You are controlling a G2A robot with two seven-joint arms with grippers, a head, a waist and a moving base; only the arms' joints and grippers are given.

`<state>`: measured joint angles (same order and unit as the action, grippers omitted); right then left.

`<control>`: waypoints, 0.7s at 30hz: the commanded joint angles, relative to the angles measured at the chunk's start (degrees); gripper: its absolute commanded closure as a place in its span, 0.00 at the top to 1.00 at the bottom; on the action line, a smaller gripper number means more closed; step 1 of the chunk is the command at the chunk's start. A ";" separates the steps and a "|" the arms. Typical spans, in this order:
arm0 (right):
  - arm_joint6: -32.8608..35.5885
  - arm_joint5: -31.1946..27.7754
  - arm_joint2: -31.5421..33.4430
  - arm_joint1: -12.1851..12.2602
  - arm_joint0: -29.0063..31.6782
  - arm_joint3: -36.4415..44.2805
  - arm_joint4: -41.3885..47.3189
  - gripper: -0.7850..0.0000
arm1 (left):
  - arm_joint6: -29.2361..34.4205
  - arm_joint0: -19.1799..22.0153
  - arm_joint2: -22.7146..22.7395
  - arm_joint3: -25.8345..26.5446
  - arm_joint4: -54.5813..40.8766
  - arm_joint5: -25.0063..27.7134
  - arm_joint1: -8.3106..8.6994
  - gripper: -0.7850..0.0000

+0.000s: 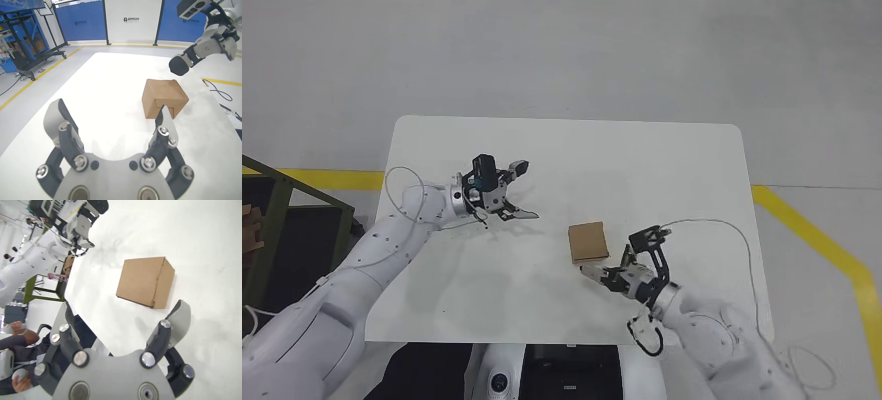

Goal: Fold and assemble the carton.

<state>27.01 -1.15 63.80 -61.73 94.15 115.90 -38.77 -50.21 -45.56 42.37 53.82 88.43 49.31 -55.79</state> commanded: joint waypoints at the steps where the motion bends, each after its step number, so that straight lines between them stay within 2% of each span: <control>1: -0.97 2.77 -1.42 -0.21 -0.09 0.61 -3.81 1.00 | 0.09 -0.64 0.77 0.69 -0.26 -0.35 0.28 1.00; 10: -1.61 12.89 -8.51 -1.51 -2.77 0.82 -17.93 1.00 | 0.09 -0.75 0.87 0.78 -0.32 -0.33 0.32 1.00; 17: 2.35 19.98 -14.25 -3.14 -6.65 -1.24 -24.49 1.00 | 0.09 -0.75 0.87 0.78 -0.32 -0.33 0.32 1.00; 21: 3.92 21.76 -16.46 -3.97 -8.37 -2.04 -26.56 1.00 | 0.09 -0.75 0.87 0.78 -0.32 -0.33 0.32 1.00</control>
<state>30.62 20.26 47.93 -65.50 86.15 114.03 -64.65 -50.11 -46.30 43.24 54.60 88.11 48.98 -55.47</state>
